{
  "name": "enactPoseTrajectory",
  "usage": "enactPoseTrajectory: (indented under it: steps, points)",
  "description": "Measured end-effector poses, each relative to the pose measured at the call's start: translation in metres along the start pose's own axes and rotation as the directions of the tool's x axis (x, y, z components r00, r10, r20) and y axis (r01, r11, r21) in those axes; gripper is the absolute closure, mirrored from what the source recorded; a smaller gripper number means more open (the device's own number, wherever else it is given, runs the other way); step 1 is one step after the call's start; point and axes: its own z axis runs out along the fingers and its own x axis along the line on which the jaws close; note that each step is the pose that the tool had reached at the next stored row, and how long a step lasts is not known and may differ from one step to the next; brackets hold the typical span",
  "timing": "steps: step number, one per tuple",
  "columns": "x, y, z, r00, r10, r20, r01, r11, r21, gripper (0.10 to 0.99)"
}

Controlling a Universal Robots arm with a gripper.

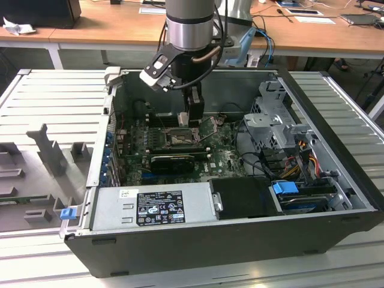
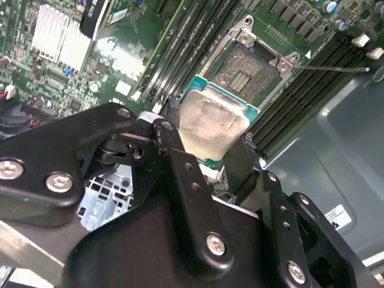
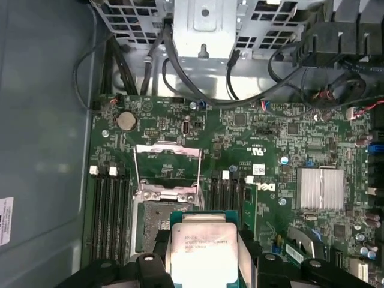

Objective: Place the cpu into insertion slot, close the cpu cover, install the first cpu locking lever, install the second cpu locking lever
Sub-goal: 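Place the cpu into insertion slot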

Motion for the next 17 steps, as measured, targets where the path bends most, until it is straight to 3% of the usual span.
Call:
enactPoseTrajectory:
  steps: [3, 9, 14, 17]
  points:
    - [0.0006, -0.0064, 0.0035, 1.0000, 0.001, 0.0001, -0.001, 1.0000, 0.000, 0.557]
    - [0.0028, -0.0076, 0.0126, 0.9993, 0.036, 0.0032, -0.036, 0.9993, -0.001, 0.557]
    - [0.0080, -0.0089, 0.0280, 0.9993, 0.036, 0.0030, -0.036, 0.9993, -0.001, 0.557]
    - [0.0092, -0.0097, 0.0335, 0.9993, 0.036, 0.0031, -0.036, 0.9993, -0.001, 0.557]
